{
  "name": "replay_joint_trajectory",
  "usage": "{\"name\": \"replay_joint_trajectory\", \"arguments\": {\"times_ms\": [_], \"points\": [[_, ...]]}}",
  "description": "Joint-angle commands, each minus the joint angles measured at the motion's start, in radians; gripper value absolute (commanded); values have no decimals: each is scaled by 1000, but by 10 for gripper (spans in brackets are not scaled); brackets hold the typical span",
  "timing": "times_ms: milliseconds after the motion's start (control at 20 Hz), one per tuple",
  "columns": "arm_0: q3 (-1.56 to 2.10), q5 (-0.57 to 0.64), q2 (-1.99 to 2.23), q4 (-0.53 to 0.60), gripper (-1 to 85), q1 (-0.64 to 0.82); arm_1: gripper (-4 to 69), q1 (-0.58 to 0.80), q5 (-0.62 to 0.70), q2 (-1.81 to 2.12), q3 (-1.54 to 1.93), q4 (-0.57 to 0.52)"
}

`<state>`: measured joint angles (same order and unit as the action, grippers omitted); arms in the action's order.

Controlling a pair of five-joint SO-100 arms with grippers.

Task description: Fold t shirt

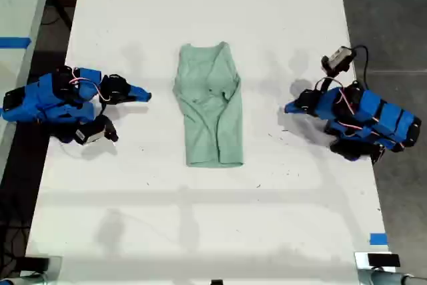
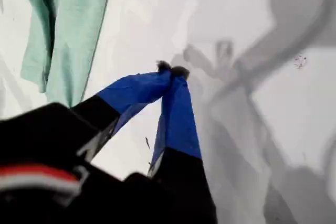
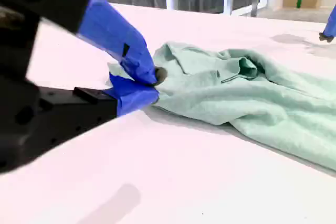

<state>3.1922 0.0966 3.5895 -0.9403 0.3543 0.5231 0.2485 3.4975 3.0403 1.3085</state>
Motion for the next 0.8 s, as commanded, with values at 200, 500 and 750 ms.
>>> {"name": "replay_joint_trajectory", "arguments": {"times_ms": [200,500,750], "points": [[8,-20,6,-14,0,15,-5,-20,-9,12,17,15],[5,-38,6,-11,0,-23,-5,-23,8,12,8,-3],[-360,-179,-474,-32,0,-87,-5,-67,43,-434,-359,11]]}}
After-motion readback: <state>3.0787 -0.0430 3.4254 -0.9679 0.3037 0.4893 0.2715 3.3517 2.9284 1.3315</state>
